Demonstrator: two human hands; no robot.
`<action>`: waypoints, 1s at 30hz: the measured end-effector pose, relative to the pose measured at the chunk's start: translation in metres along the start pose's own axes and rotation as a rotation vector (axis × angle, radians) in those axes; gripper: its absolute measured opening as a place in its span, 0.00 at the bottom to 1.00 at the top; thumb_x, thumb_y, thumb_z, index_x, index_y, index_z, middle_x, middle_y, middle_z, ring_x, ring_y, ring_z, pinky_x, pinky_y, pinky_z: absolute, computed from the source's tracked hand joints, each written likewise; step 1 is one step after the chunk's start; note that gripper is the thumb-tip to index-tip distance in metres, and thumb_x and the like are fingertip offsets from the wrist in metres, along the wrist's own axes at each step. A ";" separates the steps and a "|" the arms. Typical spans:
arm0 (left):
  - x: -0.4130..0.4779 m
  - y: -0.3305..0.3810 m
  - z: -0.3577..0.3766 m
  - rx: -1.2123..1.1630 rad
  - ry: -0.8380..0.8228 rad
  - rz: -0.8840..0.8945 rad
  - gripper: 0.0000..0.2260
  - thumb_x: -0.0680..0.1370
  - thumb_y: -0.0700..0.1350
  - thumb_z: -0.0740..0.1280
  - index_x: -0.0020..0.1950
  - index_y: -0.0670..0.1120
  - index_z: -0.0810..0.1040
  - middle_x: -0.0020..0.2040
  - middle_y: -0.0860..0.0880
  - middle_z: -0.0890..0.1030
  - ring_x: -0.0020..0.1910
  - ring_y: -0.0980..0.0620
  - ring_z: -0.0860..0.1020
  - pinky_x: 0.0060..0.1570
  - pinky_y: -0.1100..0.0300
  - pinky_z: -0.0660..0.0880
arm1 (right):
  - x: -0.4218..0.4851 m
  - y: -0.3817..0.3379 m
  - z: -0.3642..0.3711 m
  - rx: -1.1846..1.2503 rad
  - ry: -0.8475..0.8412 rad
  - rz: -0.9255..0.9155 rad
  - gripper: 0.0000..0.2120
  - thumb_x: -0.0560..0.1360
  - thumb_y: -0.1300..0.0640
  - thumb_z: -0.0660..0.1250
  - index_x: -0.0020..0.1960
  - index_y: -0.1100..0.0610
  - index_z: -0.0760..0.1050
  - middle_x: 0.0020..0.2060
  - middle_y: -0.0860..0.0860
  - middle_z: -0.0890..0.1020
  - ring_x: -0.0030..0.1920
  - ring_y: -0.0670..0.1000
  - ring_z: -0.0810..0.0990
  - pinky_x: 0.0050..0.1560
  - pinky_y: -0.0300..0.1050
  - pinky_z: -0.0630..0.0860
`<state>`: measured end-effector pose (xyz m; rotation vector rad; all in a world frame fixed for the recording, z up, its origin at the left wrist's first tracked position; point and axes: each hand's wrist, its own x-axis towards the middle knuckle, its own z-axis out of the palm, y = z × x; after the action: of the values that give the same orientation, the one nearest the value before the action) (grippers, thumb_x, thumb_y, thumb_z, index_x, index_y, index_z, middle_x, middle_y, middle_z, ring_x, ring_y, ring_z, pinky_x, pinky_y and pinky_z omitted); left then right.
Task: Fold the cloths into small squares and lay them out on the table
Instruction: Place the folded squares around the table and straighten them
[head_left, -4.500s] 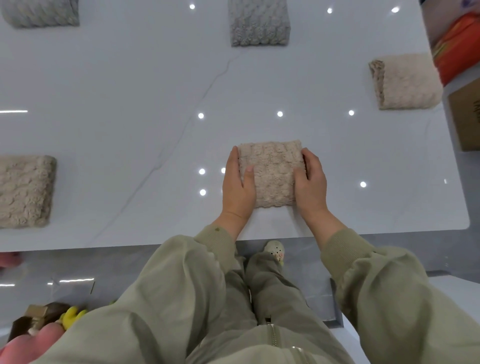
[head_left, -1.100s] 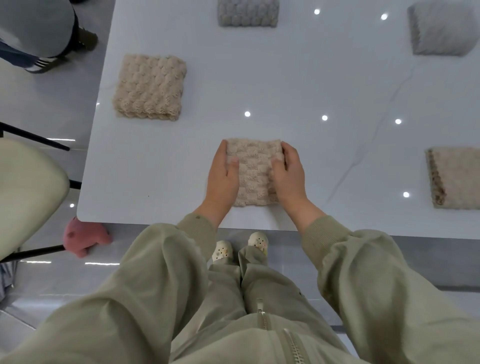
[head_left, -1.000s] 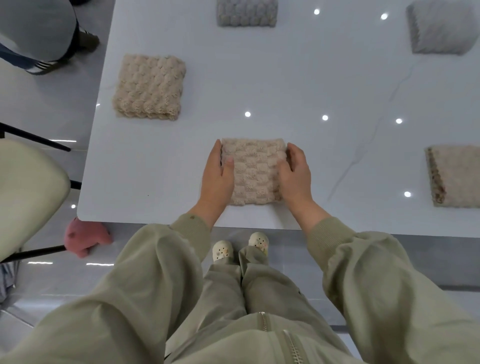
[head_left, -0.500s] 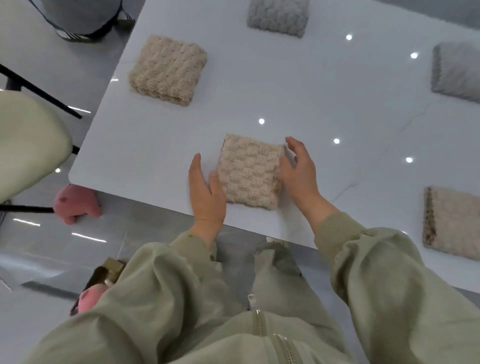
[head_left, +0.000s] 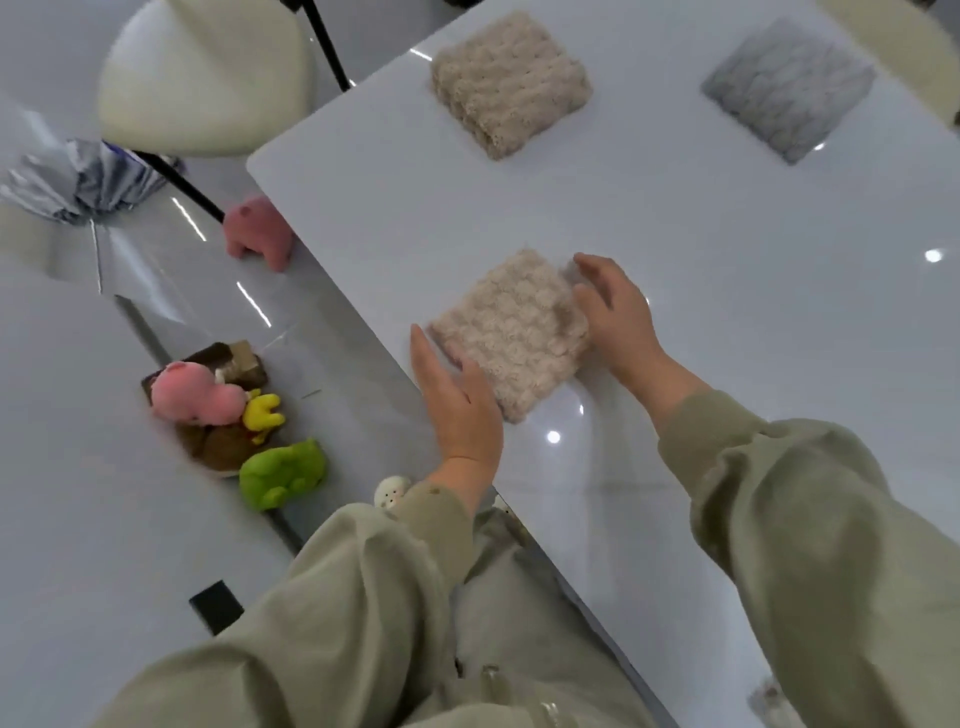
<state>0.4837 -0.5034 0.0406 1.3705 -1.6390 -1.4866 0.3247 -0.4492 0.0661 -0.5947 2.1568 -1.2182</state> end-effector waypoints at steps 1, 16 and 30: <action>-0.002 0.003 0.004 -0.035 0.007 -0.012 0.25 0.82 0.39 0.55 0.77 0.42 0.48 0.75 0.52 0.52 0.71 0.65 0.52 0.65 0.79 0.49 | 0.008 -0.003 0.000 -0.012 -0.035 -0.017 0.19 0.79 0.60 0.59 0.69 0.58 0.67 0.67 0.50 0.72 0.67 0.46 0.69 0.62 0.32 0.64; -0.003 0.011 0.038 -0.081 0.156 -0.052 0.29 0.80 0.46 0.54 0.77 0.43 0.45 0.77 0.53 0.49 0.75 0.60 0.48 0.71 0.69 0.49 | 0.028 -0.012 0.018 0.029 -0.243 -0.062 0.17 0.80 0.59 0.59 0.68 0.56 0.70 0.63 0.46 0.74 0.62 0.41 0.71 0.56 0.22 0.66; 0.018 0.007 0.000 0.400 -0.035 0.177 0.29 0.77 0.49 0.52 0.76 0.42 0.53 0.77 0.44 0.51 0.76 0.50 0.47 0.73 0.60 0.44 | 0.017 -0.016 0.011 -0.257 -0.141 -0.098 0.20 0.79 0.53 0.59 0.70 0.56 0.67 0.67 0.50 0.72 0.67 0.47 0.69 0.64 0.38 0.63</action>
<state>0.4753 -0.5206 0.0425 1.3591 -2.1021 -1.1265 0.3216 -0.4747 0.0712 -0.8767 2.2012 -0.9225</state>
